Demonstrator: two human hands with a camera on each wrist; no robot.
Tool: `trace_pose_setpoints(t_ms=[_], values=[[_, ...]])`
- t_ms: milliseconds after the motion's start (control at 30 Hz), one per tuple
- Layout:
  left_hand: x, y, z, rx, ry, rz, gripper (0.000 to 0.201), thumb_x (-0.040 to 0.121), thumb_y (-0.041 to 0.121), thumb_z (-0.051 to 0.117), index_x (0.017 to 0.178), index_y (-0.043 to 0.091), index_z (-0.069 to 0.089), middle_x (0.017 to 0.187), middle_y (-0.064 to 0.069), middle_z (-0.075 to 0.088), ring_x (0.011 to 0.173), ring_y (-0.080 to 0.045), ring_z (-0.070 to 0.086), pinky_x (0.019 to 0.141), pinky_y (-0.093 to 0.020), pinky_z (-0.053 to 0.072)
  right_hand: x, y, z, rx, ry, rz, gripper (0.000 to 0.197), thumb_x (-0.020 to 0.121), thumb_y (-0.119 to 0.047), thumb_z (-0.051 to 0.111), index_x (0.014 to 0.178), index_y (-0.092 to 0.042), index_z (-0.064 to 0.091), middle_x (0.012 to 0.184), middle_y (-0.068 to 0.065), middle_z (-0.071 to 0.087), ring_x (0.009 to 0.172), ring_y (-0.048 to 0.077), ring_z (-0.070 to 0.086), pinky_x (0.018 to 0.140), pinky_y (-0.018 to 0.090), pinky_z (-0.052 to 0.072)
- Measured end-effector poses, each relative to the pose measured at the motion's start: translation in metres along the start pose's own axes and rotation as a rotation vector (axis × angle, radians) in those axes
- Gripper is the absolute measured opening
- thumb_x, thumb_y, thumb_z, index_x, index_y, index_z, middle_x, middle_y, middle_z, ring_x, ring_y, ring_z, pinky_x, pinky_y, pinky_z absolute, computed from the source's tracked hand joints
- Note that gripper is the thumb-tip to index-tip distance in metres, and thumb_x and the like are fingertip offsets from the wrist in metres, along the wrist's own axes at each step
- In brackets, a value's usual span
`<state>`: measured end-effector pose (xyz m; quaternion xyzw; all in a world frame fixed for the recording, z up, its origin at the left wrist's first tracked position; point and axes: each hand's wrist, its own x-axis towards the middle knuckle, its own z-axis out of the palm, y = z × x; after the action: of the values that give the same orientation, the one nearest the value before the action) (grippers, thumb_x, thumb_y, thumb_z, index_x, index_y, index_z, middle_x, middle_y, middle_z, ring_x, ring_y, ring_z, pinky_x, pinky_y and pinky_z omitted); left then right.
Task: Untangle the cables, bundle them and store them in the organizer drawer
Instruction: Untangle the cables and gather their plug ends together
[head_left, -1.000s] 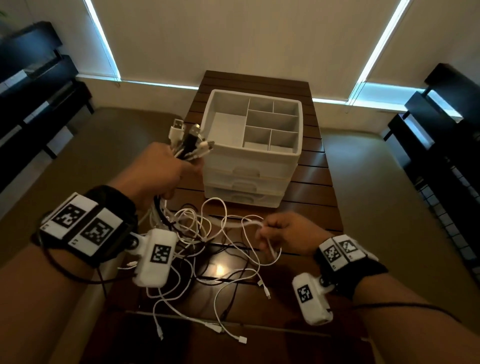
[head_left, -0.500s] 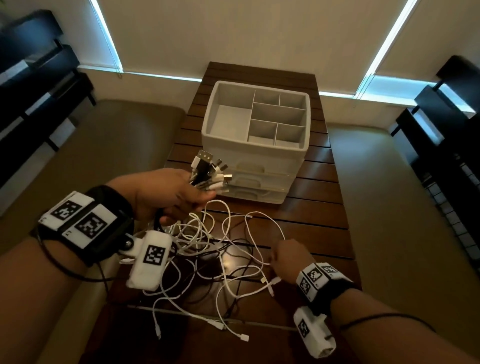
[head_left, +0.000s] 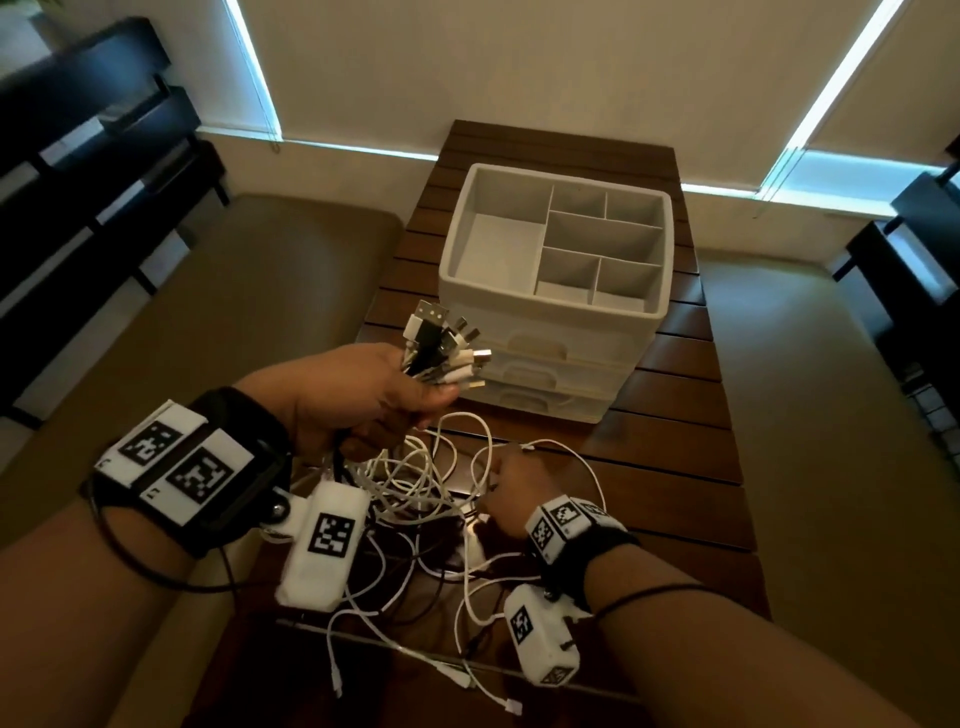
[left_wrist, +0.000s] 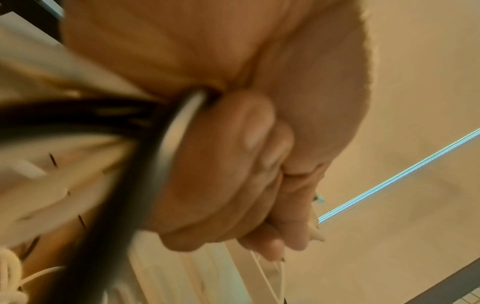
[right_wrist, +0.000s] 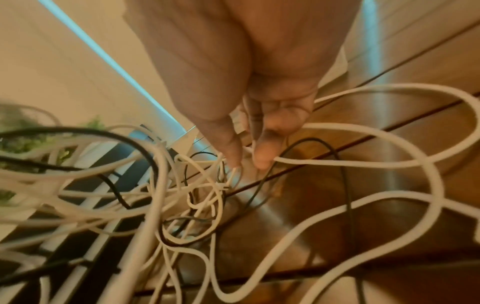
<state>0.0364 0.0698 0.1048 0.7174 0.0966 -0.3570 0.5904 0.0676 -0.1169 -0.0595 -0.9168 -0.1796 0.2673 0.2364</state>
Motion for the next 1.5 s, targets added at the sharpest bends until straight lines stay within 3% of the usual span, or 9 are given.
trace_pose_setpoints(t_ms=[133,233,333,467,800,933,1133,1300,1500], values=[[0.003,-0.005,-0.005,-0.064,0.075,0.016,0.031,0.08,0.036,0.064,0.061,0.014,0.054,0.046,0.004,0.034,0.036,-0.009,0.026,0.034,-0.018,0.022,-0.003,0.0,-0.013,0.01,-0.05,-0.039,0.02,0.075,-0.007,0.058,0.061,-0.017,0.048,0.084,0.012,0.067,0.081,0.032,0.065,0.073,0.044,0.057],[0.009,-0.01,-0.007,-0.16,0.173,0.041,0.036,0.086,0.035,0.062,0.055,0.02,0.052,0.049,0.004,0.03,0.038,-0.009,0.023,0.035,-0.016,0.019,-0.017,0.002,-0.034,0.355,-0.052,-0.023,0.005,0.084,-0.014,0.065,0.081,-0.016,0.061,0.073,0.006,0.068,0.062,0.023,0.065,0.06,0.037,0.057],[0.015,-0.011,-0.008,-0.256,0.249,0.04,0.036,0.091,0.032,0.058,0.061,0.019,0.041,0.05,0.005,0.025,0.036,-0.007,0.02,0.035,-0.013,0.015,-0.036,0.002,-0.058,0.858,-0.056,-0.014,0.008,0.094,-0.014,0.057,0.093,-0.008,0.061,0.063,0.008,0.062,0.049,0.018,0.053,0.047,0.025,0.044],[0.022,-0.009,-0.001,-0.345,0.267,0.028,0.038,0.092,0.031,0.054,0.058,0.019,0.039,0.044,0.008,0.026,0.033,-0.005,0.019,0.031,-0.011,0.016,-0.063,0.001,-0.08,1.048,0.002,-0.163,0.013,0.094,-0.002,0.052,0.102,-0.007,0.059,0.068,0.015,0.064,0.049,0.019,0.06,0.046,0.025,0.05],[0.027,-0.004,0.014,-0.544,0.133,0.012,0.035,0.091,0.041,0.058,0.083,0.007,0.062,0.044,0.009,0.028,0.033,-0.004,0.023,0.029,-0.014,0.018,-0.091,-0.024,-0.067,0.954,0.288,-0.225,0.01,0.074,0.013,0.071,0.073,0.004,0.068,0.075,0.014,0.071,0.061,0.018,0.067,0.057,0.026,0.056],[0.023,-0.005,0.019,-0.531,0.08,0.023,0.038,0.084,0.043,0.061,0.094,0.006,0.064,0.054,0.004,0.035,0.034,-0.004,0.024,0.031,-0.013,0.019,-0.089,-0.026,-0.064,0.628,0.219,-0.313,0.016,0.075,-0.001,0.076,0.068,-0.014,0.069,0.074,0.004,0.069,0.07,0.017,0.067,0.069,0.033,0.058],[0.025,-0.011,0.023,-0.538,0.063,0.014,0.037,0.083,0.044,0.063,0.088,0.007,0.064,0.069,-0.003,0.055,0.035,-0.003,0.028,0.03,-0.013,0.022,-0.088,-0.04,-0.071,0.082,0.105,-0.472,0.008,0.079,-0.013,0.074,0.077,-0.013,0.066,0.076,-0.004,0.066,0.074,0.009,0.063,0.071,0.025,0.052],[0.028,-0.013,0.026,-0.549,0.072,0.029,0.04,0.079,0.044,0.065,0.086,0.004,0.066,0.071,-0.009,0.063,0.033,-0.003,0.03,0.031,-0.014,0.023,-0.079,-0.045,-0.068,0.037,0.002,-0.524,0.006,0.08,-0.015,0.073,0.083,-0.014,0.069,0.084,-0.003,0.071,0.081,0.011,0.065,0.078,0.034,0.055],[0.033,-0.014,0.029,-0.511,0.101,0.103,0.04,0.08,0.051,0.062,0.066,0.015,0.052,0.053,0.002,0.043,0.036,-0.006,0.028,0.032,-0.017,0.025,-0.074,-0.042,-0.061,0.045,0.031,-0.472,0.008,0.08,-0.026,0.072,0.084,-0.02,0.068,0.083,-0.003,0.07,0.077,0.012,0.064,0.073,0.036,0.055]])
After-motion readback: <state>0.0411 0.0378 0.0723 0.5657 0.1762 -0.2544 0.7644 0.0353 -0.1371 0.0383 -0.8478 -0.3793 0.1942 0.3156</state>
